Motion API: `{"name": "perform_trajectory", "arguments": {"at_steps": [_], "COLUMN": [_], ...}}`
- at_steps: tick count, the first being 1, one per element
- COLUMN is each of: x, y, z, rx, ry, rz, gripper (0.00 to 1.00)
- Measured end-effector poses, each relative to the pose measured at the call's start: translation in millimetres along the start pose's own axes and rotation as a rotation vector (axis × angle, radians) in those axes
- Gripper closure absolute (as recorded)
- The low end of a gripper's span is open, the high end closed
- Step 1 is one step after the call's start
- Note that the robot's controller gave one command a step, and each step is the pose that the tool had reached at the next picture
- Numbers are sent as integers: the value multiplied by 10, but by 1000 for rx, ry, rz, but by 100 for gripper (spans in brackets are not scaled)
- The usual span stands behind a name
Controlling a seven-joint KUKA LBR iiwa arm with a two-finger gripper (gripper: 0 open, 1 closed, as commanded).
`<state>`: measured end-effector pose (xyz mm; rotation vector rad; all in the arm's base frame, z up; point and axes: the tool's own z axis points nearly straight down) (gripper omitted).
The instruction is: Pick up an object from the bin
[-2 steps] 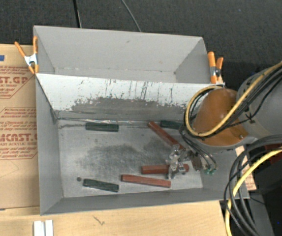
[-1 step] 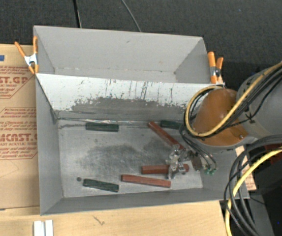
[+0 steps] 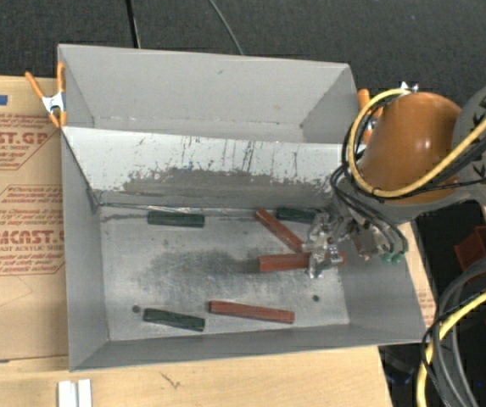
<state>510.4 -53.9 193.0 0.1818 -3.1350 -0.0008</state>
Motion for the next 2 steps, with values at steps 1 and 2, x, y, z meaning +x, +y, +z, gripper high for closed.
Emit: {"name": "perform_trajectory", "arguments": {"at_steps": [1, 2], "x": [0, -99], "y": [-1, -125], "z": [0, -371], "rx": [0, -1], "ry": [0, 0], "rz": [0, -100], "gripper": [100, 100]}}
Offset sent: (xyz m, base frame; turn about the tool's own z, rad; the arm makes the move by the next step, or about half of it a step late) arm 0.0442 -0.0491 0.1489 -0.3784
